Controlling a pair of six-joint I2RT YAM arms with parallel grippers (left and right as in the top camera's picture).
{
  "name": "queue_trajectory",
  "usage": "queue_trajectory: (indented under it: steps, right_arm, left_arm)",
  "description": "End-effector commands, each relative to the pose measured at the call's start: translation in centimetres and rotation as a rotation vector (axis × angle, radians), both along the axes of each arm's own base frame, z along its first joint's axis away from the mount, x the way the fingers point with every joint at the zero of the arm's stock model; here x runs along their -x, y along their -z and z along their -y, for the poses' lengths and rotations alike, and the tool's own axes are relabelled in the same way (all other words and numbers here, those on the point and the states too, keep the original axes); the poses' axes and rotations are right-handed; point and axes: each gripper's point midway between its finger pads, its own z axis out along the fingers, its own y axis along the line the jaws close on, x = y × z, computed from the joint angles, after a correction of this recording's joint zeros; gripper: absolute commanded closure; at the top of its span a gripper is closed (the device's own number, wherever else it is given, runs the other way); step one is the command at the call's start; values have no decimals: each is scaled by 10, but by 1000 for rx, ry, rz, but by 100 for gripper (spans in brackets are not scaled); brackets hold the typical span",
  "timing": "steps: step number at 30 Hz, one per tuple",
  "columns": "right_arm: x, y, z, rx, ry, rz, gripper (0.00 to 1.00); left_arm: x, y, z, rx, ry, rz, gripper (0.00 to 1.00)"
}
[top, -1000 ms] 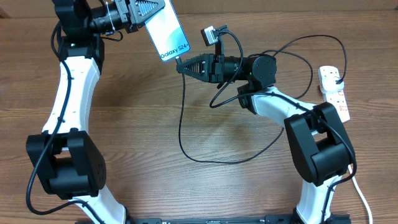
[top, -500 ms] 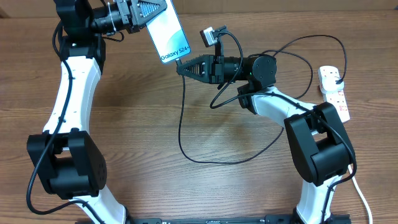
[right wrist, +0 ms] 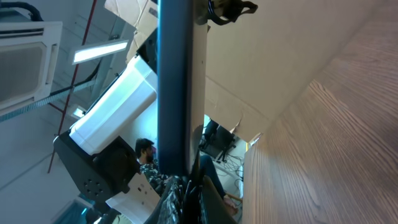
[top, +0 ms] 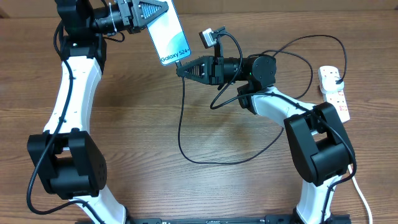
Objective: Plug charger to phone and switch on socket
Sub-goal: 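Open the right gripper and pull it back from the phone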
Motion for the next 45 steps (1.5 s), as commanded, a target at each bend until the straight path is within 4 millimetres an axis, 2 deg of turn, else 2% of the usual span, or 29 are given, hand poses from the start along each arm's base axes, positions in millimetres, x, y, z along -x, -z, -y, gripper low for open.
queue_trajectory:
  steps: [1, 19, 20, 26, 27, 31, 35, 40, 45]
  right_arm:
    - [-17, -15, 2, -60, 93, -3, 96]
    - [-18, -15, 3, -60, 96, 8, 96]
    - [-18, -15, 3, -60, 96, 8, 89]
    - [-15, -14, 3, -51, 82, 12, 29]
    - [-14, -13, 3, -48, 77, 13, 22]
    - [-12, -12, 3, -39, 62, 20, 5]
    - [-12, -10, 6, -28, 55, 25, 0]
    - [-17, -3, 19, 4, 49, 21, 0]
    - [-40, 23, 38, 90, 74, -109, 0]
  left_arm:
    - [35, -5, 25, -9, 198, 20, 93]
    - [39, -5, 29, -12, 223, 31, 96]
    - [38, -5, 29, -11, 217, 31, 96]
    - [33, -5, 23, -11, 187, 34, 96]
    - [32, -5, 20, -11, 180, 35, 96]
    - [26, -5, 3, -14, 143, 45, 96]
    - [22, -5, -10, -15, 114, 45, 96]
    - [18, -5, -28, -16, 79, 44, 96]
    - [14, -4, -42, -15, 45, 39, 96]
